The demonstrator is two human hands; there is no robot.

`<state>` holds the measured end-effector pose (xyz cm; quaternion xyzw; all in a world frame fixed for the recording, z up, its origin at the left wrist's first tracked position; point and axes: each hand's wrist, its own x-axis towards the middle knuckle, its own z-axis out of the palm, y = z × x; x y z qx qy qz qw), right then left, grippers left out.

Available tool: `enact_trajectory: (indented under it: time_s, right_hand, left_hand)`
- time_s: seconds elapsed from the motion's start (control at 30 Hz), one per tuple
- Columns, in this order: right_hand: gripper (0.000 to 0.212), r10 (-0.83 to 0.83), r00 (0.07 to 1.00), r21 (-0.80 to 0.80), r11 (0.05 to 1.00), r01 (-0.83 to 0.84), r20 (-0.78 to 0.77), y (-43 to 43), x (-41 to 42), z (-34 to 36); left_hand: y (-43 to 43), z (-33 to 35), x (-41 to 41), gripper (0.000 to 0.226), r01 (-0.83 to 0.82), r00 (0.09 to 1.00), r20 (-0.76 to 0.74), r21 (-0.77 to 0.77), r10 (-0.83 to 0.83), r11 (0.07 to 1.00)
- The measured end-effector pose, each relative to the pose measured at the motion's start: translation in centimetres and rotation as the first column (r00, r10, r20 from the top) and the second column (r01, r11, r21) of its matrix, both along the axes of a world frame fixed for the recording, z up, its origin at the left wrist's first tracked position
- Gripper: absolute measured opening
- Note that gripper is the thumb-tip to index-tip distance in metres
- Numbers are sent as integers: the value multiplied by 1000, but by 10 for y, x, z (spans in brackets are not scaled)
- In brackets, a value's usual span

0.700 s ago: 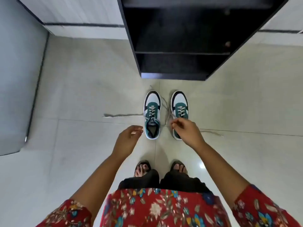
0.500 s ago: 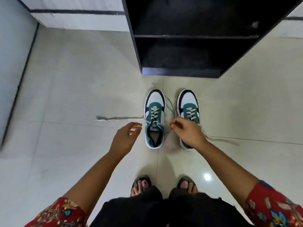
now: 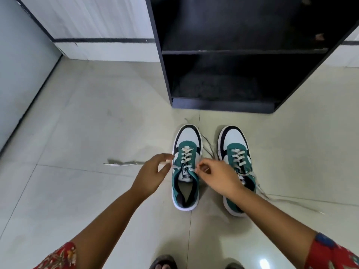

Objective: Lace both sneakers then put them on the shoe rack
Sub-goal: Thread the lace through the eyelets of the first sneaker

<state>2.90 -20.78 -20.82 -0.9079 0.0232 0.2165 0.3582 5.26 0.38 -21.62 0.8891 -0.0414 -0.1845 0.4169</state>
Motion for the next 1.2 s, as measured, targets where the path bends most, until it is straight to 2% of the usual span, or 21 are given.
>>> enact_trajectory:
  time_s: [0.1, 0.27, 0.4, 0.47, 0.5, 0.53, 0.6, 0.67, 0.7, 0.73, 0.8, 0.87, 0.97, 1.2]
  right_hand:
    - [20, -9, 999, -96, 995, 13, 45, 7, -3, -3]
    - [16, -8, 999, -65, 998, 11, 50, 17, -4, -4]
    - [17, -106, 990, 196, 973, 123, -96, 10, -2, 15]
    - [15, -138, 989, 250, 957, 148, -60, -2, 2, 31]
    - [11, -158, 987, 237, 960, 149, 20, -9, 4, 41]
    - [8, -166, 978, 177, 974, 142, 128, -15, 6, 52]
    - [10, -108, 928, -78, 986, 144, 356, -28, 9, 70]
    - [13, 20, 891, -363, 917, 165, 454, -37, 10, 79]
    - [14, 74, 910, -472, 871, 141, 407, -41, 9, 79]
    - [17, 123, 944, -556, 828, 72, 306, -42, 7, 73]
    - [24, 246, 967, -624, 766, -158, 57, -37, 1, 60]
    - [28, 322, 947, -528, 804, -273, 1, -26, 0, 47]
    - [32, 235, 972, -217, 948, -231, -9, -4, 3, 30]
    - [11, 127, 988, -144, 980, -139, -85, 10, 12, 5]
  left_hand:
    - [1, -12, -5, 20, 143, 978, 130, 155, -164, 978]
    - [-3, -12, -4, 9, 127, 945, 272, 208, -182, 970]
    - [2, -4, -1, 8, 99, 941, 304, 178, -150, 979]
    - [4, 2, 2, 13, 71, 952, 286, 139, -109, 988]
    - [5, 3, 3, 17, 64, 957, 272, 125, -97, 990]
    - [6, 5, 4, 20, 54, 963, 256, 129, -86, 990]
    - [7, 6, 6, 19, 27, 974, 216, 195, -70, 980]
    - [11, 5, 6, 19, 47, 976, 180, 365, -120, 930]
    - [12, 4, 6, 20, 68, 977, 153, 428, -146, 901]
    - [14, 2, 5, 20, 83, 984, 110, 428, -143, 900]
    - [14, -1, 3, 17, 82, 996, 1, 236, -85, 968]
    - [10, -1, 0, 15, 74, 996, -57, 72, -70, 995]
    - [3, -1, -2, 17, 111, 993, 16, 88, -113, 990]
    - [-2, -3, -4, 24, 91, 970, 205, 188, -130, 978]
